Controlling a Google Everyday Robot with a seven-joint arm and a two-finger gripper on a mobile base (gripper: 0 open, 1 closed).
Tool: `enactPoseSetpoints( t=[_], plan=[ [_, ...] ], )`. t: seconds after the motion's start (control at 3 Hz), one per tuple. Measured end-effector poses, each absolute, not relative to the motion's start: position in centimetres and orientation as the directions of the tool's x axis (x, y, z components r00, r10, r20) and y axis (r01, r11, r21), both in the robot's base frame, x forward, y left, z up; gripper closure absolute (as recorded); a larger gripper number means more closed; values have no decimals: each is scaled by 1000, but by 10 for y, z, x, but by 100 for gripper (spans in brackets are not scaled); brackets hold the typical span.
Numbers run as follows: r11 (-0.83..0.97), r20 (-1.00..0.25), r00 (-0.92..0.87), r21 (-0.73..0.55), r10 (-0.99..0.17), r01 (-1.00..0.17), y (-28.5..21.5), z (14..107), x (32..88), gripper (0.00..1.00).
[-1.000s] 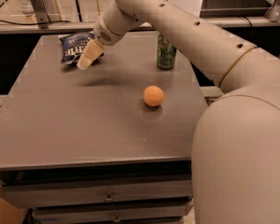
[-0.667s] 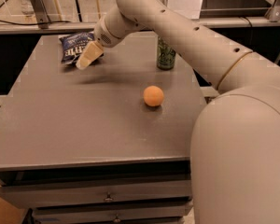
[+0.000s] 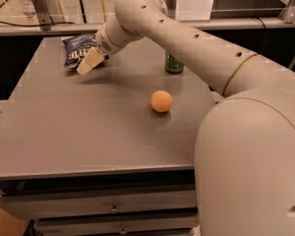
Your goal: Move blue chip bag near green can
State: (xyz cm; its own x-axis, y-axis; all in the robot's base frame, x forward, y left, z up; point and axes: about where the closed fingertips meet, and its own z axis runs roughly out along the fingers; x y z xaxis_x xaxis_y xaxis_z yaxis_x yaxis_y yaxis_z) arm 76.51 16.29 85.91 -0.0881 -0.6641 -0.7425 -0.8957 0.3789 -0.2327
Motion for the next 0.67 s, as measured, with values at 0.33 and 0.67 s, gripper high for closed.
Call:
enactPoseSetpoints(
  t=[0.33,0.67],
  plan=[
    [407,-729,-111,-243,-676,-880,167,851,770,18],
    [419,-723,-120,-249,-680,-873,173,849,773,41]
  ],
)
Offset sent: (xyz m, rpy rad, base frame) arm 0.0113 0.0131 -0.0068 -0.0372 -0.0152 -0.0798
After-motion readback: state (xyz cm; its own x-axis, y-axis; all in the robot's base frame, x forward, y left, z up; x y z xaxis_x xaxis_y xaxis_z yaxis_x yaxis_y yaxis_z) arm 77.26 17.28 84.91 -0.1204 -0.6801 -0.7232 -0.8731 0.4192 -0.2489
